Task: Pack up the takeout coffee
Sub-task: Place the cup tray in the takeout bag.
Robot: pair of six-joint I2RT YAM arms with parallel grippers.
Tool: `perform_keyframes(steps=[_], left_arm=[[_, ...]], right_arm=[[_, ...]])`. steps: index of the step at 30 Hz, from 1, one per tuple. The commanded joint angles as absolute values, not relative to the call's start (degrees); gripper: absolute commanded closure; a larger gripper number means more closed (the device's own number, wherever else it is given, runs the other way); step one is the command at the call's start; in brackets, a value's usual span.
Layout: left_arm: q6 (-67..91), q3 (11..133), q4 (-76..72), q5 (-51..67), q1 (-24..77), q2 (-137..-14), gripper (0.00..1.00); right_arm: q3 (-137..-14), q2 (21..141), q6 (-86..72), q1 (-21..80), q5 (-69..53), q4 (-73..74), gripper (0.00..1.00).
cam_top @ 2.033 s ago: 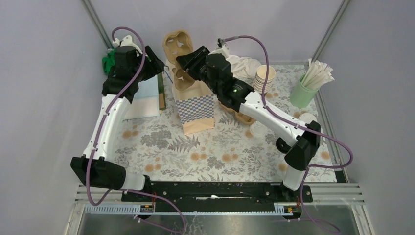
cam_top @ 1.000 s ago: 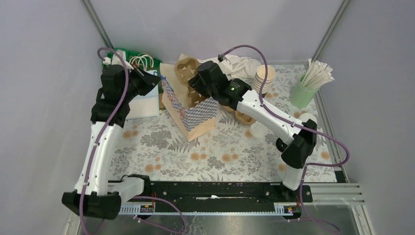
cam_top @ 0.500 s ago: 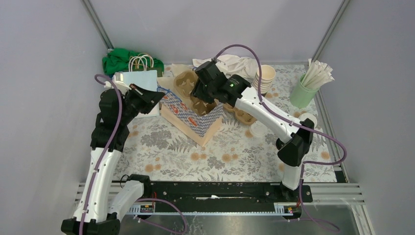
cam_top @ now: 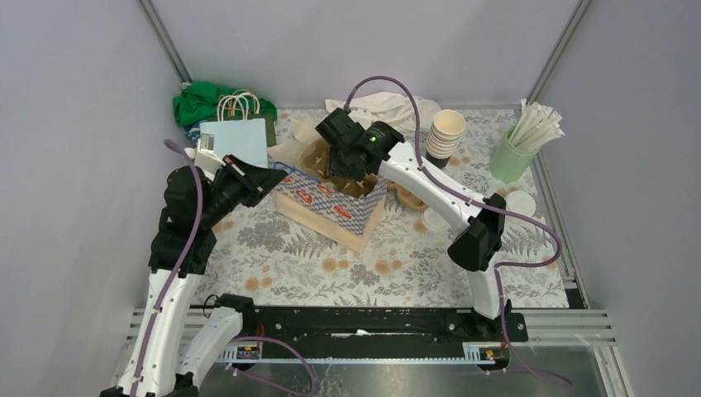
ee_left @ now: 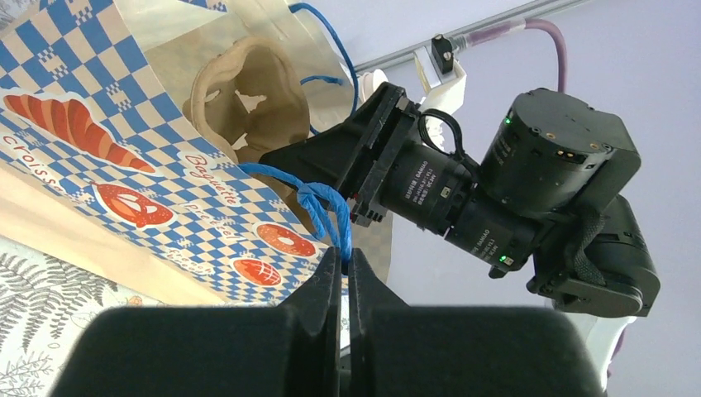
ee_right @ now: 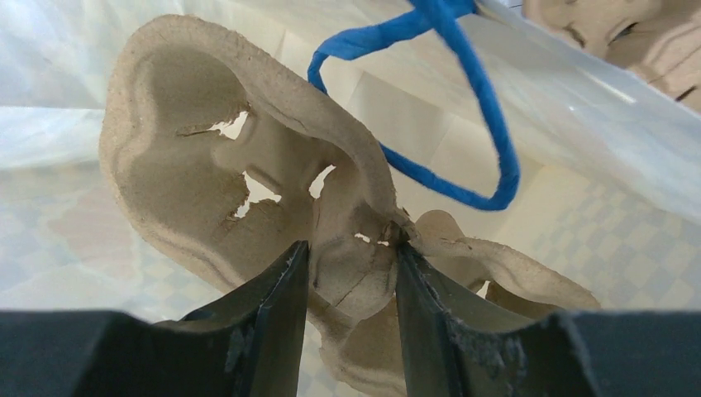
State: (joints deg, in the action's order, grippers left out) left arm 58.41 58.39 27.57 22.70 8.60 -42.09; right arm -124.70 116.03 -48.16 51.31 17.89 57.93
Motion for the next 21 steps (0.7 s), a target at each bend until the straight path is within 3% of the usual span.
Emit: perform_keyframes(steps=[1, 14, 15, 20, 21], left_arm=[[60.89, 57.35, 24.21, 24.43, 10.06, -40.52, 1.0], [60.45, 56.78, 22.52, 19.54, 21.55, -42.31, 0.97], [59.52, 57.21, 22.62, 19.26, 22.02, -42.64, 0.92], [46.18, 66.55, 38.63, 8.54, 22.12, -44.47, 0.31], [43.88, 68.36, 41.24, 5.85, 22.1, -44.68, 0.25]], right_arm=[[-126.45, 114.26, -42.96, 51.77, 22.48, 62.64, 0.77], [-123.74, 116.33, -42.82, 51.55, 19.5, 63.34, 0.75], [-122.9, 116.44, -42.95, 51.54, 19.73, 63.06, 0.75], [-120.73, 116.31, -42.38, 51.57, 20.28, 61.75, 0.76], [-120.09, 115.74, -41.55, 51.59, 20.3, 61.2, 0.76]])
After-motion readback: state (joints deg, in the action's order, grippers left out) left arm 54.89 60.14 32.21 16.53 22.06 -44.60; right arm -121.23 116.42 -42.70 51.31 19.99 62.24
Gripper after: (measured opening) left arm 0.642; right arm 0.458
